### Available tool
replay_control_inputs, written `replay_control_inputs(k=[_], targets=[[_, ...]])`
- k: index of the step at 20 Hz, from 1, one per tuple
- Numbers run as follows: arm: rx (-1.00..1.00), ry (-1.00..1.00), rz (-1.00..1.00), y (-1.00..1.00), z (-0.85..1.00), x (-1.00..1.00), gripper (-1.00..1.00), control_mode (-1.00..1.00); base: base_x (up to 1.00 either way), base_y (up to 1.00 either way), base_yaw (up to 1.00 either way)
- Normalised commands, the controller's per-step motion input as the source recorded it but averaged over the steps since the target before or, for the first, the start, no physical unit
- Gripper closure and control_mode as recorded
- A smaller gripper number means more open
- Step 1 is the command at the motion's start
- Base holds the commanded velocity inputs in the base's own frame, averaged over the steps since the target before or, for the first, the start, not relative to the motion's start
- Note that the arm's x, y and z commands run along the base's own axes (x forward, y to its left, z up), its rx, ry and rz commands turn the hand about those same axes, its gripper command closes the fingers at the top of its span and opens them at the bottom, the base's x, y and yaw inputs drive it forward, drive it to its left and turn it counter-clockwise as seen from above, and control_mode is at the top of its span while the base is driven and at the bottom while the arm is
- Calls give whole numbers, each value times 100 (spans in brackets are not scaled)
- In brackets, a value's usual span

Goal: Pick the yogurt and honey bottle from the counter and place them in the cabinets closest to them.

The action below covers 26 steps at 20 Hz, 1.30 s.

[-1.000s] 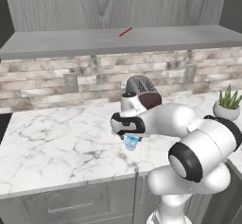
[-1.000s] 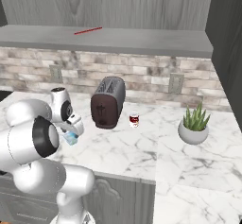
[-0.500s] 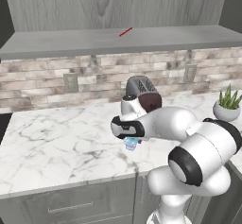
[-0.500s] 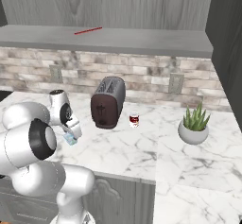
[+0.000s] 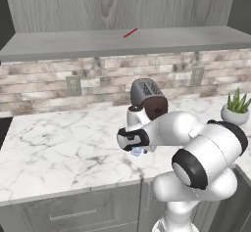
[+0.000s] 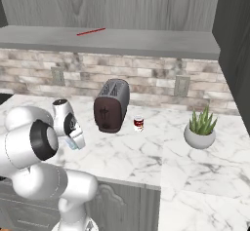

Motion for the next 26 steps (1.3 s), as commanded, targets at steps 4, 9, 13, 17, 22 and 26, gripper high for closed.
replay_control_inputs(k=[4,9,13,17,22,26], targets=[[0,0,-2,-2,-11,0,100,-100,0,0,0],[1,0,-4,0,25,0,100,-100,0,0,0],[5,0,-9,0,72,-2,100,-100,0,0,0],[6,1,-11,0,83,0,100,-100,0,0,0],[6,1,-8,0,83,-16,100,-100,0,0,0],[6,0,-2,0,65,-45,100,-100,0,0,0]])
